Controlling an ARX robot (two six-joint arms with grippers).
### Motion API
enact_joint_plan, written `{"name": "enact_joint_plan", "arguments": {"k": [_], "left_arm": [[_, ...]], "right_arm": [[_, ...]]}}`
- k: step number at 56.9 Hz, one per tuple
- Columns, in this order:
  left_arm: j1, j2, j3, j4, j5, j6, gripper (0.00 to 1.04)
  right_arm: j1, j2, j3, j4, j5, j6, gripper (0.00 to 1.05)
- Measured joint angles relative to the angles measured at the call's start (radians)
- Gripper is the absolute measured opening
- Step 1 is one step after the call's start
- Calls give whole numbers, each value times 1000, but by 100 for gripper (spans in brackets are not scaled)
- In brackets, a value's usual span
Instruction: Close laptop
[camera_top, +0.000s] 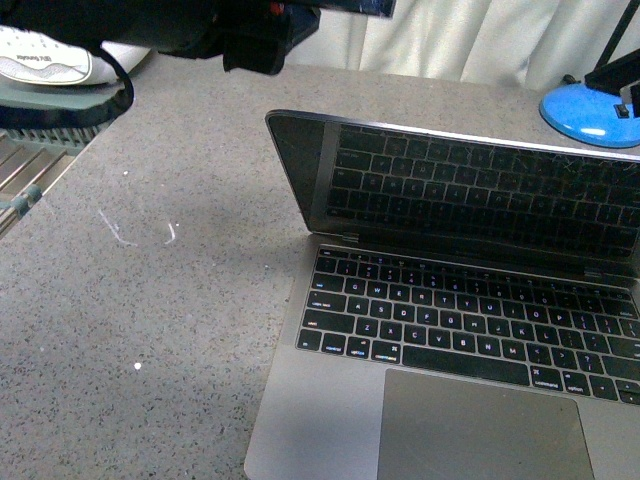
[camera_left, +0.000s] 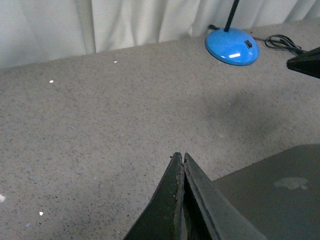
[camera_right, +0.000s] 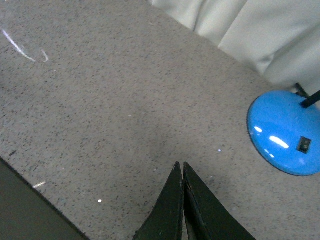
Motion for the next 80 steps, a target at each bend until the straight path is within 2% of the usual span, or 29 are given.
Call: {"name": "enact_joint_plan", "arguments": {"k": [17,38,49,64,80], "left_arm": [[-70,-33,-139,1,35,-6,4],[-196,-124,-285,-80,85,-86,4],[-225,-128,-319,-171,115,-144,4],[-240,-128,-332,-174,92,-156,4],[-116,-127,-267,-134,-31,-104,4]], "right_arm": [[80,-73,-165,7,7,148,1],[206,-160,-416,12,133,445,1],[217,-161,-471,-50,182,616,1],[213,-161,-473,-35,235,632,1],[153,-189,-433,131,399,476,1]]}}
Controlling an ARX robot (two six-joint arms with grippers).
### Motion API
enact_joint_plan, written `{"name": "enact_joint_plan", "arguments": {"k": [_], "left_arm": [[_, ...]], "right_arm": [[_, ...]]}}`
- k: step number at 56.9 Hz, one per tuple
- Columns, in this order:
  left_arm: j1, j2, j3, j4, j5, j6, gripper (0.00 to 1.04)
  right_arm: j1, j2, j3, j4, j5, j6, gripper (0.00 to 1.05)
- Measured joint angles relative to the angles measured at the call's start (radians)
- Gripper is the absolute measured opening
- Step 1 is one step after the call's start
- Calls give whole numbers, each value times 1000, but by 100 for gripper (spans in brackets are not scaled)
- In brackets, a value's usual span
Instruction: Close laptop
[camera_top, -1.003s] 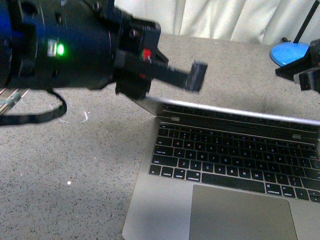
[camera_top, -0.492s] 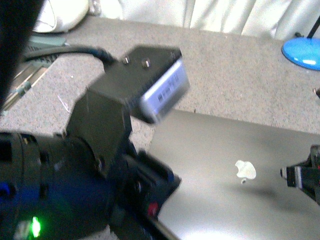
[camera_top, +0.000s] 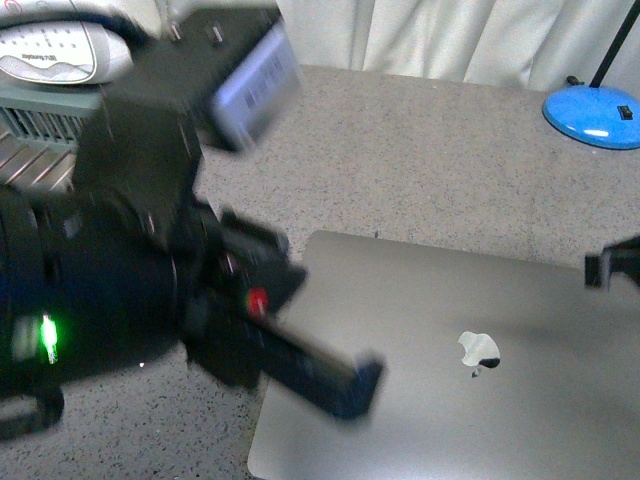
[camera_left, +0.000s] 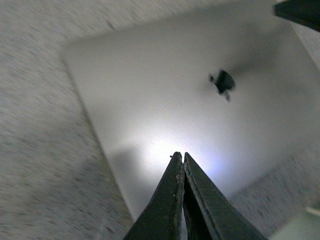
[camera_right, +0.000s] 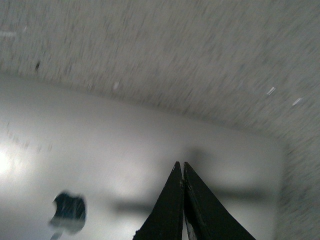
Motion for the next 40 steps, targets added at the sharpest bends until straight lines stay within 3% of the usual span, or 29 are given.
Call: {"name": "enact_joint_plan", "arguments": {"k": [14,27,31,34,40], "left_arm": [[211,-22,114,68,-77,26,4],[401,-211,25,113,-61,-83,4],[439,-275,-80,271,-151,-52,4],[477,-356,-181,381,-161,-2,4],[568,-600,-364,339,-104,53,4]], "right_arm": [[-80,-119,64,59,44,-68,1],[-114,-355,-42,101,80,-31,1],[-144,-439,-165,310,10,-40,1],[-154,-522,-259,425,3,-44,1],[-166,-678,-412,488,7,-45,1]]}}
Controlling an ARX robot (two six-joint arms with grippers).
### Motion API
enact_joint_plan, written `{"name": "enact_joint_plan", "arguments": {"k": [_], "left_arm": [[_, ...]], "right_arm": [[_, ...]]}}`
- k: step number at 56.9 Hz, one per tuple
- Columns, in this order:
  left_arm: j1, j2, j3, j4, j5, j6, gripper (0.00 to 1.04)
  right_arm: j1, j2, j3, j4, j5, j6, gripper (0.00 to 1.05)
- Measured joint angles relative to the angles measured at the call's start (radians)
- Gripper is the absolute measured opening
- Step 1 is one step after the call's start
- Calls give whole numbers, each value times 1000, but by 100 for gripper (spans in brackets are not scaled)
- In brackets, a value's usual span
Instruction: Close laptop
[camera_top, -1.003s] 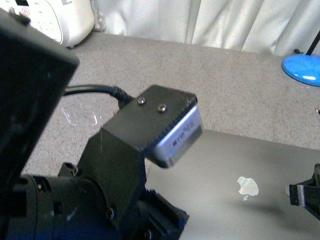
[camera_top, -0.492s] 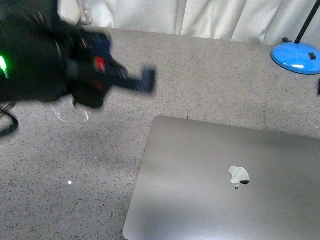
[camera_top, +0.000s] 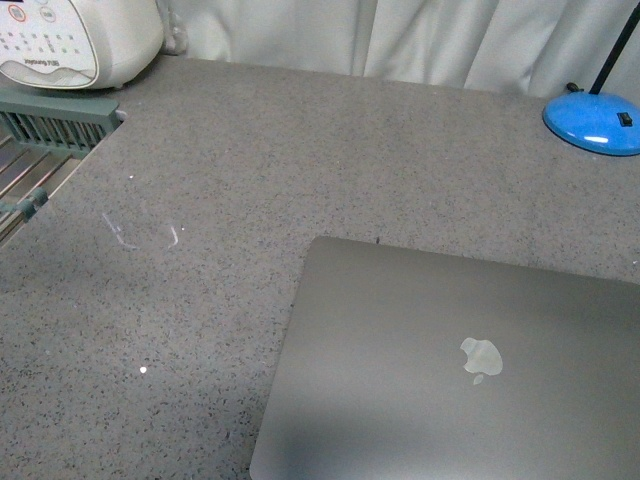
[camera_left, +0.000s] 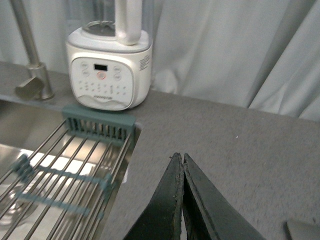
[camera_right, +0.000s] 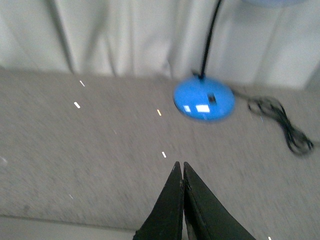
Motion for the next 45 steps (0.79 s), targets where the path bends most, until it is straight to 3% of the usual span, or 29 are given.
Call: {"name": "enact_joint_plan", "arguments": {"k": [8,45], "left_arm": [[15,-195,-140,-15,20,26,4],[18,-535,-142,-319,20,40,4]], "right_arm": [[-1,-130,-83,-68,-2,-2,1],[-1,-511,-87,-420,-5,-2,1]]}}
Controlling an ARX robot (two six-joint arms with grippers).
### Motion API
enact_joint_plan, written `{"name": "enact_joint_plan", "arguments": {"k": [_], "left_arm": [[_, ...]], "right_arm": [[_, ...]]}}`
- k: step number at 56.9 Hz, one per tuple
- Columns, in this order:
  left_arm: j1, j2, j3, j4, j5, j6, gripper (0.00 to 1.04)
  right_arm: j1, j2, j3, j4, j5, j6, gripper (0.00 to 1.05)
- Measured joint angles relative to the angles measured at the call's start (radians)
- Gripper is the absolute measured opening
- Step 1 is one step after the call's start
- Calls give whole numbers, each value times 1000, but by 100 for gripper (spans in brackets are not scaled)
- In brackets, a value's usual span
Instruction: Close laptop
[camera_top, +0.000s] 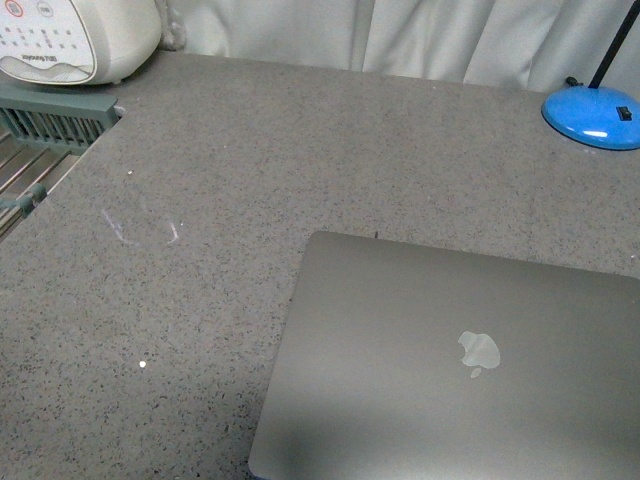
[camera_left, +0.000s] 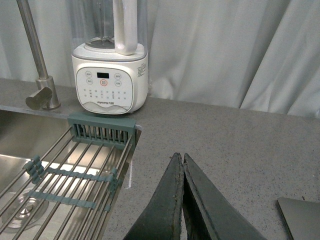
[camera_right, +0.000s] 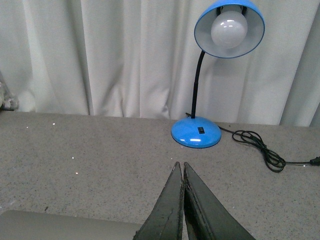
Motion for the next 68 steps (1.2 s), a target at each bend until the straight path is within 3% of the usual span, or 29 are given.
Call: {"name": "enact_joint_plan", "arguments": {"k": [28,33,39,66,68], "left_arm": [[0,-146,0,-145,0,0,4],[0,-265,0,-299,0,0,4],[0,-316,0,-322,-1,1,4],[0,-318,0,-323,0,0,4],[0,-318,0,-323,0,0,8]], "right_arm": [[0,-164,0,-162,0,0,1],[0,-187,0,-185,-1,0,1],[0,-338,0,-357,-3,0,1],[0,-357,0,-363,-3,0,1],[0,-357,0,-363,-3,-1,1]]}}
